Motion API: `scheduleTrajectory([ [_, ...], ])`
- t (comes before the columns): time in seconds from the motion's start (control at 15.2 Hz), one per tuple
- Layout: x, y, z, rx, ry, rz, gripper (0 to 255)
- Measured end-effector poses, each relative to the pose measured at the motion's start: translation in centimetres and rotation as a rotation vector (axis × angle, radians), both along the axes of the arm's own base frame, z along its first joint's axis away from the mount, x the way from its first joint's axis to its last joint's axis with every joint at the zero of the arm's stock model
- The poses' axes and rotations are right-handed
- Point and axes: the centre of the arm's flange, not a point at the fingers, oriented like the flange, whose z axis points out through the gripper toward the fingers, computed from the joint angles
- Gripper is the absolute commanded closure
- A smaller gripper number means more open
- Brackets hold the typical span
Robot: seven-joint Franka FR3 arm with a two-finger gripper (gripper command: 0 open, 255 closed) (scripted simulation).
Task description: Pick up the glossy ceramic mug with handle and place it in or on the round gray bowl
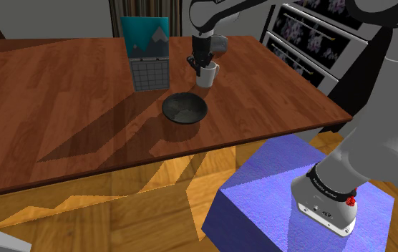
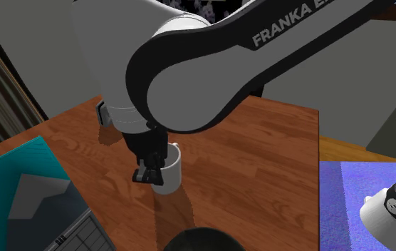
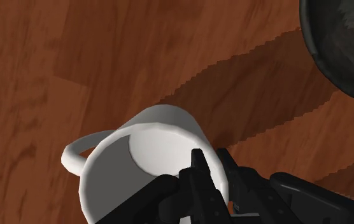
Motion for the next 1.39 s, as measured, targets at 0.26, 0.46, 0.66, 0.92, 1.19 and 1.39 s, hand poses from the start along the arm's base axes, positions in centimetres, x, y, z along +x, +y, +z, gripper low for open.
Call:
scheduleTrajectory([
  [0.26, 0.1, 0.0, 2.1, 0.000, 0.000, 0.000, 255],
  [0.46, 0.0, 0.0, 3.7, 0.000, 0.000, 0.000, 255],
  [0.66, -0.1, 0.1, 5.4, 0.000, 0.000, 0.000, 255],
  [0.92, 0.0, 0.0, 7.4, 0.000, 0.000, 0.000, 255],
  [1.19, 0.0, 0.1, 9.3, 0.000, 0.000, 0.000, 255],
  [1.39, -0.3, 0.6, 10.9, 0.000, 0.000, 0.000, 255],
])
